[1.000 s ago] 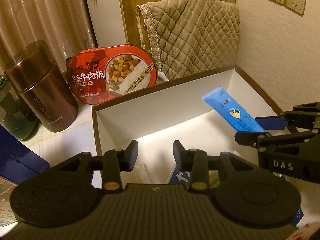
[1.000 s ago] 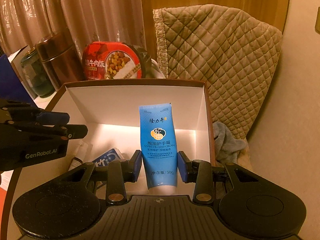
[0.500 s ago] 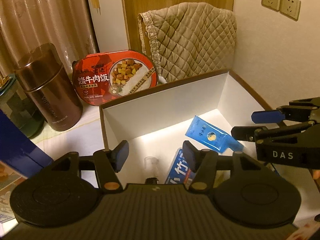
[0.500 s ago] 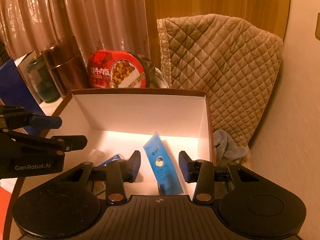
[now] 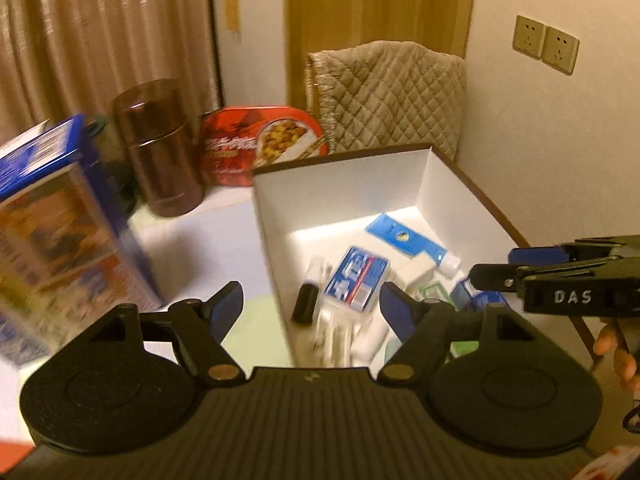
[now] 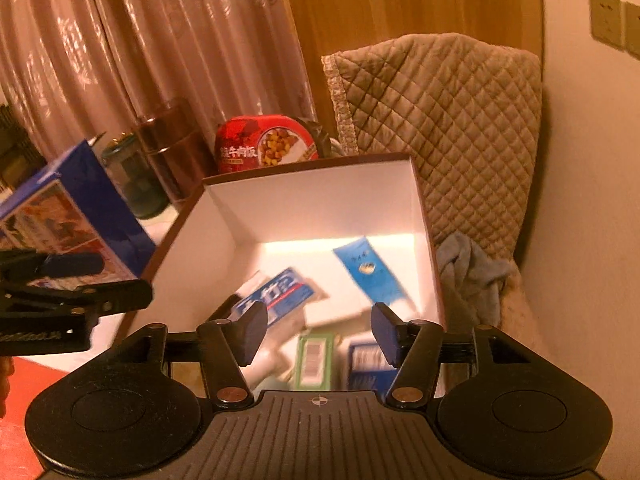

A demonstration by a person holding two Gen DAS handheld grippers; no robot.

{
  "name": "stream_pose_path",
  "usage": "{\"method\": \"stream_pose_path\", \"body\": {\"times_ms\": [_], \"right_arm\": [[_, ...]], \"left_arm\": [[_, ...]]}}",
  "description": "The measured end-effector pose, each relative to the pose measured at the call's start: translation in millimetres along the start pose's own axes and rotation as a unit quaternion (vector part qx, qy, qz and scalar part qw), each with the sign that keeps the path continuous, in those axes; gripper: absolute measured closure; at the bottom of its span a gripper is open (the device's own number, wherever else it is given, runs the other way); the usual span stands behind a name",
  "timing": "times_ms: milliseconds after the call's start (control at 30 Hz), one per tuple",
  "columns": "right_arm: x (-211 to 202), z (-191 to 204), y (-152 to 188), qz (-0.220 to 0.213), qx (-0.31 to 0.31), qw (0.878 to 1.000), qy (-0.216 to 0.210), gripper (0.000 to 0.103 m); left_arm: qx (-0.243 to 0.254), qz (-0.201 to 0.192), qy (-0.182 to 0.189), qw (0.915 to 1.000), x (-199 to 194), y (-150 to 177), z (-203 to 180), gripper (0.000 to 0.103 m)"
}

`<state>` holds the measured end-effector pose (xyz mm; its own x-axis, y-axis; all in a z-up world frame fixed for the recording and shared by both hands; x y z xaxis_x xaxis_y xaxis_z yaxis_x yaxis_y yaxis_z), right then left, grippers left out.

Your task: Organize rigid objects

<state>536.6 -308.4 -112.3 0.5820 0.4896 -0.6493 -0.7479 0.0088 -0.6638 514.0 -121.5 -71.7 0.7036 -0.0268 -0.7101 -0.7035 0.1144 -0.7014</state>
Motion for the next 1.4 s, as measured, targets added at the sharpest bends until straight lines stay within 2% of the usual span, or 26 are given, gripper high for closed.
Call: {"method": "stream_pose_path", "body": {"times_ms": [333, 833, 1067, 1400], "right_arm": [[-67.4, 51.3, 52.3, 0.003, 0.009, 1.0, -0.028, 0.048], [-134.2, 169.1, 175.8, 0.054, -0.025, 0.997, -0.055, 0.045], [-154.2, 210.6, 212.1, 0.059, -0.036, 0.996, -0.062, 0.045], [-171.2, 254.1, 248.2, 0.069, -0.052, 0.994, -0.073, 0.044]], "left_arm": [[-0.058, 0.021, -0.021, 0.9979, -93.0, 73.9, 27.5, 0.031], [-0.088, 0.031, -0.045, 0.9946, -214.1, 188.9, 67.1, 0.031], [-0.094, 0.036, -0.05, 0.9936, -252.3, 231.2, 80.0, 0.031], [-0.101, 0.039, -0.06, 0.9923, -287.5, 271.8, 95.3, 0.031]]}}
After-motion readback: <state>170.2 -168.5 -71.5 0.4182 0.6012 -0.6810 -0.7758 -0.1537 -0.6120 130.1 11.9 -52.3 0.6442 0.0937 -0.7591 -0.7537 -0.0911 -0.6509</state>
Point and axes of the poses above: each gripper's, at about its wrist camera, not at the fingertips, and x roughly the way its jaws point, z to its left, y to its underside, the point moved 8 cm from there along x, roughly the way its jaws point, and after that the axes turned 3 degrees about -y, right-handed, at the moved point
